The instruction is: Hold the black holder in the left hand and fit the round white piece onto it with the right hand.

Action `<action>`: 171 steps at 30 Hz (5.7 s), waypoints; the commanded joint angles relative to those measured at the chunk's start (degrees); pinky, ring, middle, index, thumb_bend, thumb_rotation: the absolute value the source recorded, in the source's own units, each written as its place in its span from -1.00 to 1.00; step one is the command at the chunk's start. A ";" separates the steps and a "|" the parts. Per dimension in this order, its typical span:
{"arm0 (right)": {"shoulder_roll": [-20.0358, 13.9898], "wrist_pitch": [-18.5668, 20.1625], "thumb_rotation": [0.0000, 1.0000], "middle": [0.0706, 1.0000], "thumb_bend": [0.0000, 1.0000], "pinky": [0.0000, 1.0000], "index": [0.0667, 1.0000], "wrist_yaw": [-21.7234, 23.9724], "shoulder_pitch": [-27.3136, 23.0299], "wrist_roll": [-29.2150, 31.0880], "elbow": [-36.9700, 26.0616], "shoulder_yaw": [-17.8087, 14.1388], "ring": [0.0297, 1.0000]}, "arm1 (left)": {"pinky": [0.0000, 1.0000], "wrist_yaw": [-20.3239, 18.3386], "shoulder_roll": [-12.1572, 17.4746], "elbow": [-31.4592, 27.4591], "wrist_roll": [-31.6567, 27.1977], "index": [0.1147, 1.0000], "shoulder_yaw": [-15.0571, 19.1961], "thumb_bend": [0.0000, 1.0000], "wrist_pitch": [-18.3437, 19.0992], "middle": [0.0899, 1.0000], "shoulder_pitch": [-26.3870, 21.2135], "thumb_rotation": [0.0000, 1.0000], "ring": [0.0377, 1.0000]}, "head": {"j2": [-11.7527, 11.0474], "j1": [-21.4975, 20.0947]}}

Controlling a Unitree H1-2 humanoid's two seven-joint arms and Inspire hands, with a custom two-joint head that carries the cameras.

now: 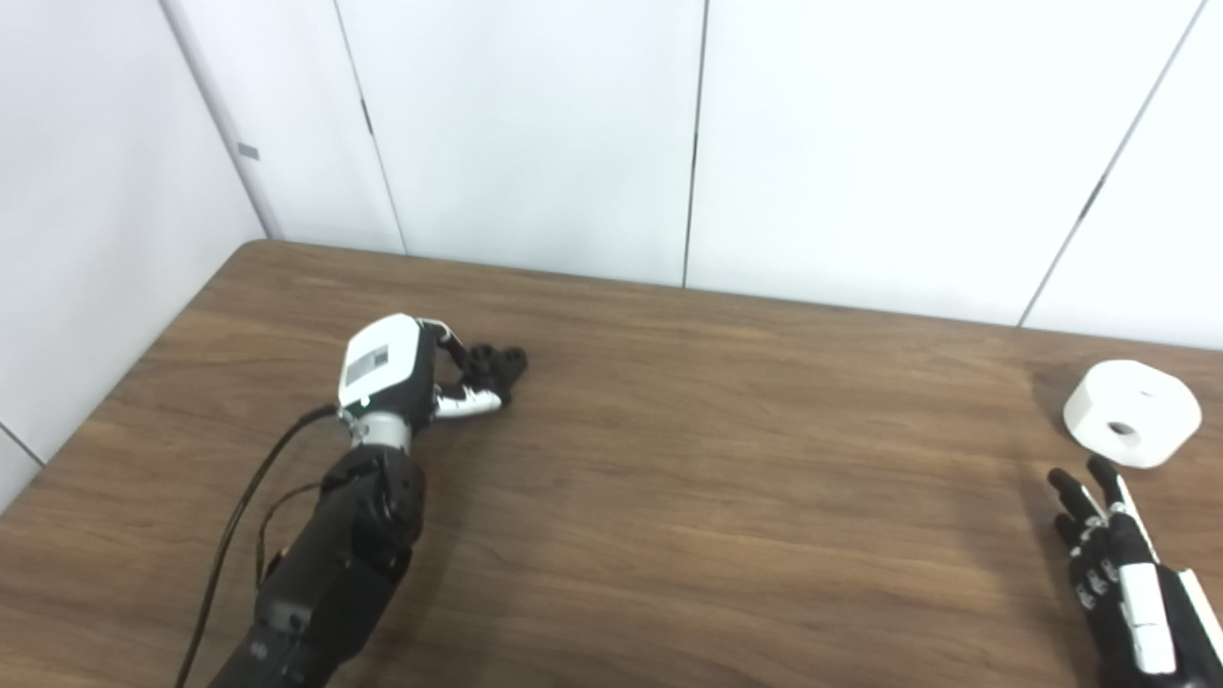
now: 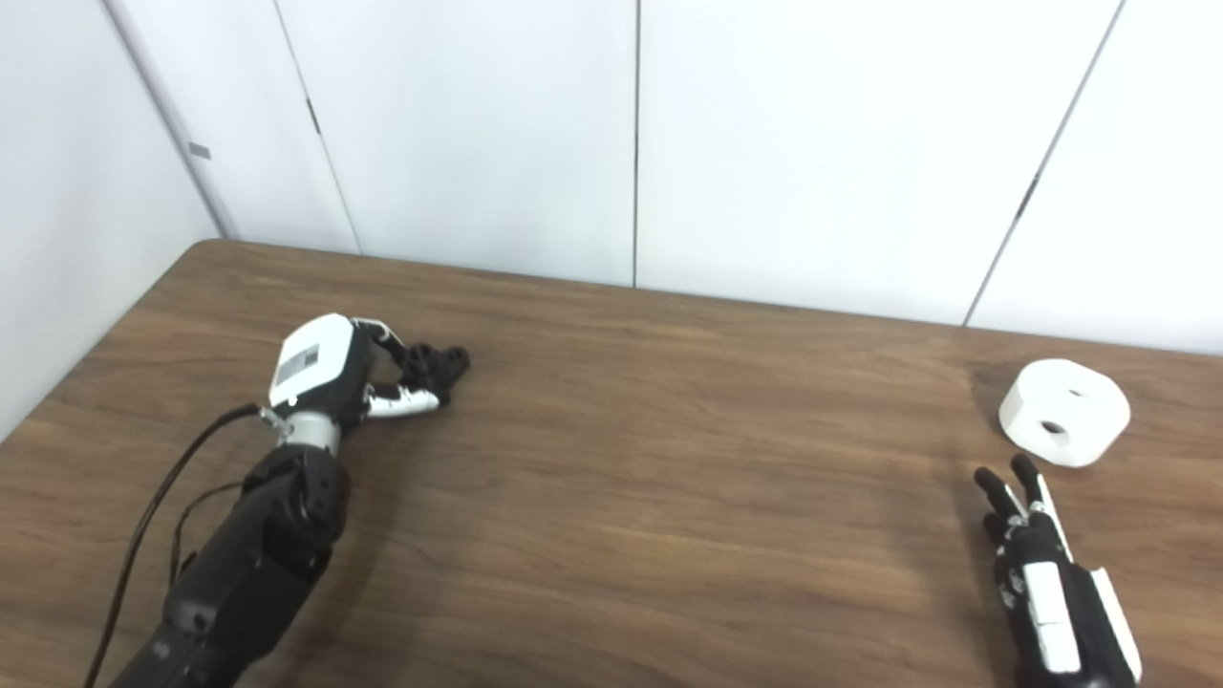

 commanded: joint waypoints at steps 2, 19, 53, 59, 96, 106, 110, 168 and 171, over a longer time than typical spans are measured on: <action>1.52 1.26 0.78 0.86 0.28 1.00 1.00 0.19 1.56 -0.08 -0.16 1.53 1.00 | 0.36 -1.37 -0.04 -6.10 1.43 -0.16 -1.85 0.04 -1.62 0.43 0.84 -0.90 0.64 | 0.63 -1.11; 3.85 5.14 0.83 0.86 0.18 1.00 1.00 -3.27 1.60 -3.98 -5.28 4.31 0.99 | 0.49 -9.81 -1.86 -23.64 9.34 -0.16 -12.75 0.03 -9.59 0.49 11.31 -0.89 0.67 | 4.77 -9.12; 4.30 15.08 0.85 0.87 0.20 1.00 1.00 -6.15 0.96 -7.33 -14.35 3.57 1.00 | 0.59 -15.74 -6.67 -25.37 10.92 -0.16 -17.39 0.03 -23.25 0.51 20.67 -0.90 0.66 | 11.54 -14.70; 3.76 16.36 0.73 0.89 0.20 1.00 1.00 -7.63 -0.54 -8.45 -16.36 1.08 1.00 | 0.58 -15.36 -6.45 -24.66 11.89 -0.16 -17.22 0.03 -24.22 0.51 20.83 -0.90 0.66 | 9.91 -16.67; -17.10 23.51 -0.32 0.97 0.65 0.90 0.79 -4.84 -31.22 -49.50 -1.36 7.85 1.00 | 0.60 -12.82 -3.34 -18.63 13.03 -0.16 -14.01 0.04 -29.45 0.51 22.18 -0.90 0.65 | 0.79 -27.42; -20.68 22.10 -0.38 0.97 0.77 1.00 0.68 -4.88 -36.58 -51.23 11.89 10.35 1.00 | 0.61 -12.71 -4.29 -19.37 14.97 -0.16 -14.28 0.04 -28.56 0.50 22.76 -0.90 0.64 | 0.47 -26.60; -22.02 22.52 -0.38 0.96 0.83 1.00 0.68 -4.02 -37.92 -51.17 15.21 11.54 1.00 | 0.61 -12.71 -4.63 -19.28 15.54 -0.16 -14.21 0.04 -28.41 0.50 22.71 -0.90 0.64 | 0.35 -26.64; -23.80 22.60 -0.55 0.81 0.82 0.73 0.17 -3.06 -38.23 -50.89 18.86 15.61 0.99 | 0.59 -14.21 -5.07 -20.08 14.94 -0.16 -13.17 0.03 -28.11 0.51 22.83 -0.90 0.63 | 0.05 -27.20; -23.91 22.34 -0.56 0.80 0.82 0.74 0.17 -3.16 -38.14 -51.05 18.91 15.77 0.99 | 0.60 -13.87 -4.95 -19.82 14.87 -0.16 -13.13 0.03 -28.54 0.51 22.78 -0.90 0.63 | 0.06 -27.31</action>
